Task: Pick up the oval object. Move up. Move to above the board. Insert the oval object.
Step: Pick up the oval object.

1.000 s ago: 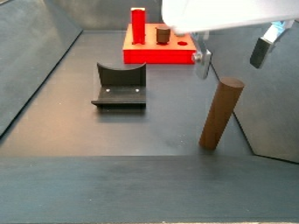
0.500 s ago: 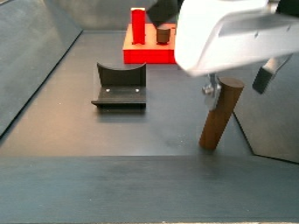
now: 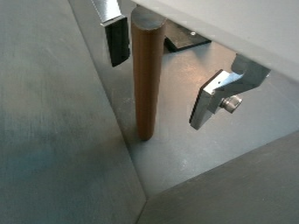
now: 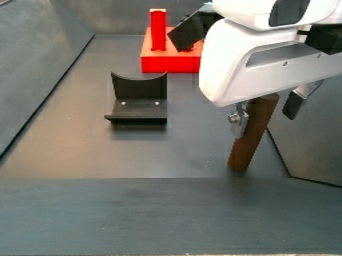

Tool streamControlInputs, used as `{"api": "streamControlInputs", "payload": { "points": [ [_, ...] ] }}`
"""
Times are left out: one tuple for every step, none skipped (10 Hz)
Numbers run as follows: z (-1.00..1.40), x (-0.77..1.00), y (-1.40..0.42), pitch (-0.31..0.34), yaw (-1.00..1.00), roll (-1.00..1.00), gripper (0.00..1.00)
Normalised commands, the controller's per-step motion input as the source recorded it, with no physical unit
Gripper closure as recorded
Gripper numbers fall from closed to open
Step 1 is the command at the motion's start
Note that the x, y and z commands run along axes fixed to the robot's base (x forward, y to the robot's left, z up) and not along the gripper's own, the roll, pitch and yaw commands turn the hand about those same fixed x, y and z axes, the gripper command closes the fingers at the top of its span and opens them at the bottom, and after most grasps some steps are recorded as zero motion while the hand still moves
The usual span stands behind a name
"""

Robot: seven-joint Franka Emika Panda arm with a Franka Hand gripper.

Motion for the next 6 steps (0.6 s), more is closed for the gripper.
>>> {"api": "streamControlInputs", "payload": {
  "points": [
    [0.00, 0.00, 0.00, 0.000, 0.00, 0.00, 1.00],
    [0.00, 0.00, 0.00, 0.000, 0.00, 0.00, 1.00],
    [0.00, 0.00, 0.00, 0.000, 0.00, 0.00, 1.00],
    [0.00, 0.00, 0.00, 0.000, 0.00, 0.00, 1.00],
    [0.00, 0.00, 0.00, 0.000, 0.00, 0.00, 1.00],
    [0.00, 0.00, 0.00, 0.000, 0.00, 0.00, 1.00]
  ]
}}
